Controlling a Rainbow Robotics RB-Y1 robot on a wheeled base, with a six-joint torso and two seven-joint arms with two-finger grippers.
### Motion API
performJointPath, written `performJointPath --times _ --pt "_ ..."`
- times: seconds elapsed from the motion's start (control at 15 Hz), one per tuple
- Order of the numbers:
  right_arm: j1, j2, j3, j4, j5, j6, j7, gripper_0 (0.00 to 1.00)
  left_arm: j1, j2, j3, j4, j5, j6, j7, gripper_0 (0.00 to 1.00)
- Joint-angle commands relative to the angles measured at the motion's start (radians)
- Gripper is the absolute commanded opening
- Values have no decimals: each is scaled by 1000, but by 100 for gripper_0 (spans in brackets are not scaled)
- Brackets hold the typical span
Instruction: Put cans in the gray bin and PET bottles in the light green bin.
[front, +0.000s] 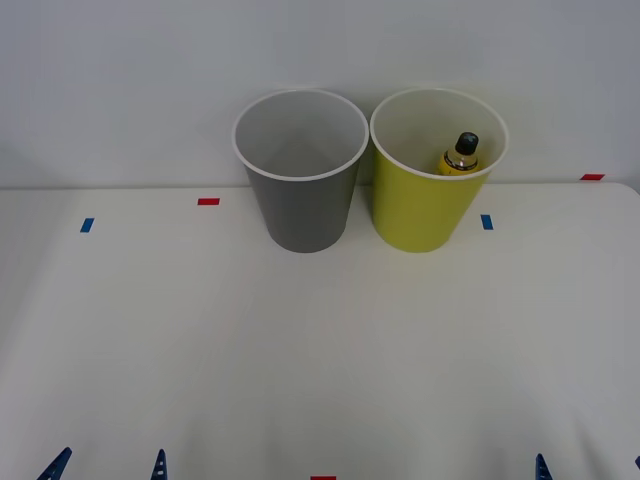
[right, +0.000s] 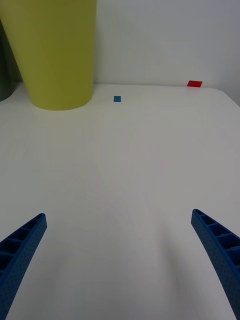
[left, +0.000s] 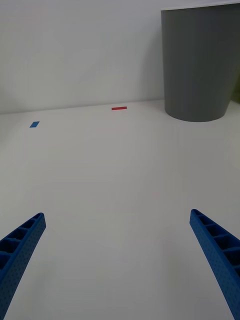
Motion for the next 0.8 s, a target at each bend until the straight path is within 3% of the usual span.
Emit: performJointPath --times 0.07,0.8 --pt "0 0 0 0 1 0 -1 100 0 0 0 0 0 0 0 100" --pt "0 0 0 0 1 0 -1 100 0 0 0 0 0 0 0 100"
